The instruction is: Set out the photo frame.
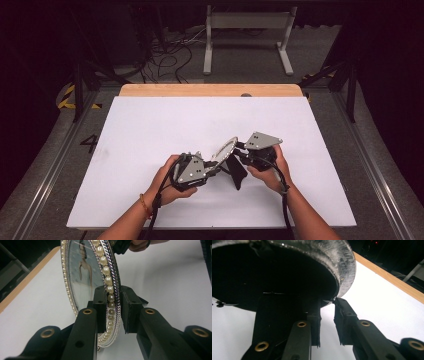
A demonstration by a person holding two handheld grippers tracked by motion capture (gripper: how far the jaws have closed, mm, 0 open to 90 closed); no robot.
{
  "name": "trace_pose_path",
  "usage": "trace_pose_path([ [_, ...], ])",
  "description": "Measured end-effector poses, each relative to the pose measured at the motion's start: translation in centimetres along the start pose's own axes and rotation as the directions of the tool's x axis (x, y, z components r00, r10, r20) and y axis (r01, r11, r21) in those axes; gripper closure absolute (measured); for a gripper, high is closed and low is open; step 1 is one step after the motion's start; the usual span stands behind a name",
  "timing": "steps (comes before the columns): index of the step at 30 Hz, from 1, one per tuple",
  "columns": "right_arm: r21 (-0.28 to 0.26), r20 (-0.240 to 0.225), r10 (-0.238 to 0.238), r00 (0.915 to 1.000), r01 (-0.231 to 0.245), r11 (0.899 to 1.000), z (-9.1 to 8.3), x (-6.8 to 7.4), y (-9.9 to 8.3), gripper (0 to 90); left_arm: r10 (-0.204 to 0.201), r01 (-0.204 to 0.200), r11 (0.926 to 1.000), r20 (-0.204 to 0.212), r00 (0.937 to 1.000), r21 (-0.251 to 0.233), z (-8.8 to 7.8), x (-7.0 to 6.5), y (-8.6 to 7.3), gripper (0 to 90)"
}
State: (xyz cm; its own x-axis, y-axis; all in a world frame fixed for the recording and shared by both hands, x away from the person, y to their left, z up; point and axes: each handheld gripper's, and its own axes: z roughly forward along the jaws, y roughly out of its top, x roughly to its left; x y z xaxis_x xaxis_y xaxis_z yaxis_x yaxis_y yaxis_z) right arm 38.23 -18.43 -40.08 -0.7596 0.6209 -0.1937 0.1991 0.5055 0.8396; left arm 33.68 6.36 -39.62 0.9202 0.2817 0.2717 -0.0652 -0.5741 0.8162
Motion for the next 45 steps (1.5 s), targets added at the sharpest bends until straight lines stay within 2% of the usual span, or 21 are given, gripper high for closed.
trace_pose_path([
  [7,-0.004,-0.004,0.015,0.9999,-0.015,1.0,0.0,-0.1,-0.1,75.0,0.01,-0.01,0.9999,0.005,0.9999,-0.004,-0.1,-0.1,-0.1,76.0],
  [12,0.0,0.011,0.003,0.9999,-0.003,1.0,-0.5,0.3,-0.3,74.8,0.016,-0.016,0.9998,0.006,0.9999,-0.011,-0.8,-0.1,-0.5,72.8],
  [16,-0.015,0.012,0.021,0.9997,-0.021,1.0,-1.4,0.0,-0.6,74.5,-0.007,0.008,0.9999,0.013,0.9999,-0.014,-1.6,0.4,-1.1,73.0],
  [18,-0.025,0.015,0.029,0.9995,-0.029,0.999,-2.0,0.0,-0.6,74.8,-0.021,0.021,0.9998,0.004,0.9998,0.003,-1.9,0.5,-1.5,74.2],
  [20,-0.041,0.007,0.03,0.9995,-0.029,0.999,-2.6,0.1,-0.4,76.3,-0.034,0.035,0.9993,0.026,0.9991,-0.016,-2.0,0.9,-1.9,75.5],
  [23,-0.048,-0.003,0.017,0.9998,-0.017,0.999,-3.0,0.6,0.0,77.8,-0.061,0.061,0.9981,0.005,0.9981,-0.007,-1.6,1.4,-2.2,77.0],
  [26,-0.052,-0.01,-0.002,0.9999,0.001,0.999,-2.9,1.2,0.5,79.4,-0.057,0.057,0.9983,0.007,0.9983,0.006,-1.0,1.5,-2.1,78.5],
  [30,-0.041,0.004,-0.014,0.9999,0.014,0.999,-2.4,1.4,0.9,81.1,-0.05,0.05,0.9987,0.012,0.9987,0.004,-0.6,1.4,-1.8,81.3],
  [37,-0.019,0.003,-0.011,0.9999,0.011,1.0,-1.7,0.8,0.9,81.1,-0.046,0.046,0.9987,0.017,0.9988,0.02,-0.4,1.3,-1.5,83.6],
  [45,-0.013,-0.002,-0.018,0.9998,0.018,1.0,-1.3,0.5,1.2,80.7,-0.011,0.01,0.9996,0.031,0.9995,0.028,0.2,0.8,-0.7,83.9],
])
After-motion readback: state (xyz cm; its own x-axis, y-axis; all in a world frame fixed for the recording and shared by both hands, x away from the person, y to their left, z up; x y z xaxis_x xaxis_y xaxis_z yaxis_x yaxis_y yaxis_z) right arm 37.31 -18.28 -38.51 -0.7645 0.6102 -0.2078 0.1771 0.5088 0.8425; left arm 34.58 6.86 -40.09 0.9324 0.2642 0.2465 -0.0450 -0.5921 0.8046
